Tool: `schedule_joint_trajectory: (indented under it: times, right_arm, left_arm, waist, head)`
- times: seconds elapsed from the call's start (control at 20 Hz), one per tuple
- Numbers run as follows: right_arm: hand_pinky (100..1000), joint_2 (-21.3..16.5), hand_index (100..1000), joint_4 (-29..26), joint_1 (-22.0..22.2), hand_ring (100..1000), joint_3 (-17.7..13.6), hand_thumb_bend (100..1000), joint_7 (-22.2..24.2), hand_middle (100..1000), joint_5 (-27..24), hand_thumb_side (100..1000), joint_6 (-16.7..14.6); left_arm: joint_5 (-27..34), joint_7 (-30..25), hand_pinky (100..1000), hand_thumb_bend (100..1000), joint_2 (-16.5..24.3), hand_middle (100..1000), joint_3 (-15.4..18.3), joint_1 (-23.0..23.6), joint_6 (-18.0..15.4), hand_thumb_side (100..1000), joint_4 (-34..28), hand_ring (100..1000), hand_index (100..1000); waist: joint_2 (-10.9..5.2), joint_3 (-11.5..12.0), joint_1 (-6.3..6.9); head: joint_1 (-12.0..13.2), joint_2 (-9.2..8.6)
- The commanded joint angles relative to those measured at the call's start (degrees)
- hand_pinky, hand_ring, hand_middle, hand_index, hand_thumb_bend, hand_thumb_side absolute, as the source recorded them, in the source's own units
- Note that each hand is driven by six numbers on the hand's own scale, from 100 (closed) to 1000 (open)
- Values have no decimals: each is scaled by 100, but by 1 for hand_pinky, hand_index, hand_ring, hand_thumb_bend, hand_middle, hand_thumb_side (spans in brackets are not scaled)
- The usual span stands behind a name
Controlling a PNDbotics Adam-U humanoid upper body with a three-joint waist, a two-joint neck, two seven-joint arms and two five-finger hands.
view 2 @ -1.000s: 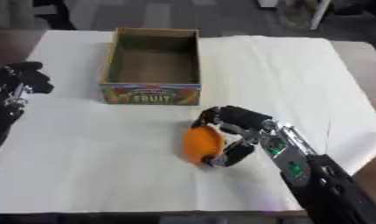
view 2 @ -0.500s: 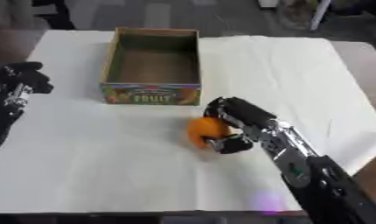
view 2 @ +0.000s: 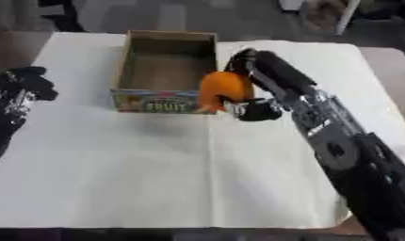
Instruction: Pick up objects on the table and place them in the box.
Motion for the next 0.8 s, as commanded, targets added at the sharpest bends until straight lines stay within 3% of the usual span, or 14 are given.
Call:
schedule_joint_trajectory:
  times: [0.05,0.2,0.4,0.6,0.65,0.8]
  right_arm:
    - [525,-195,580,320,-403,539,-148,100,-18,456,-193,183,167]
    - [530,-172,586,656,-614,546,-167,100,-61,461,-191,190,154]
    - [533,60,589,1554,-1108,551,-311,100,-165,464,110,190,202]
    - [533,137,589,1887,-1199,551,-354,100,-304,464,272,190,33]
    - [558,175,612,1946,-1234,592,-389,100,-299,482,306,199,33]
    - [567,456,626,2319,-1374,609,-742,100,-125,498,533,202,231]
  left_arm:
    - [42,-54,702,116,30,579,-40,-148,-10,500,-115,620,770]
    - [60,-79,703,118,19,579,-61,-195,-10,495,-127,620,770]
    - [117,-146,703,119,-31,579,-137,-384,-10,492,-170,620,770]
    - [134,-162,703,119,-37,579,-143,-411,-1,492,-178,620,770]
    - [143,-168,702,123,-41,579,-150,-444,-18,478,-210,620,770]
    - [205,-227,702,124,-79,579,-222,-660,-15,475,-278,620,769]
  waist:
    - [-46,78,25]
    - [-27,160,29]
    - [54,467,19]
    - [65,501,18]
    - [96,535,25]
    - [177,886,4]
  head:
    - [-89,32]
    - [-135,32]
    - [-338,20]
    - [-360,16]
    - [-410,-24]
    - [-675,-128]
